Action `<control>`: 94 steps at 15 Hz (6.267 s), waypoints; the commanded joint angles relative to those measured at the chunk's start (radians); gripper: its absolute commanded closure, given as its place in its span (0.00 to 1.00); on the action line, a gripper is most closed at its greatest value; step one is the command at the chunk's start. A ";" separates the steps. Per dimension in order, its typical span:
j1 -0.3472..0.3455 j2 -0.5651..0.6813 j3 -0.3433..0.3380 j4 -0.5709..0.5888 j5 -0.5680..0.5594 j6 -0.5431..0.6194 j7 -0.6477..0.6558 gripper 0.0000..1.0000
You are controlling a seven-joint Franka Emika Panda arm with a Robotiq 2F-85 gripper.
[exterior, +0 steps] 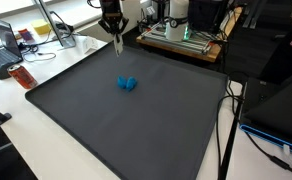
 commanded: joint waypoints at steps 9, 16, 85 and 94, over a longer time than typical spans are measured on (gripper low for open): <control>0.174 0.035 0.047 0.257 -0.180 -0.325 0.646 0.99; 0.198 0.090 0.051 0.318 -0.286 -0.328 0.871 0.96; 0.448 1.285 -0.014 1.900 -0.511 -1.270 1.103 0.99; 0.264 1.244 0.096 1.866 -0.423 -1.107 0.847 0.99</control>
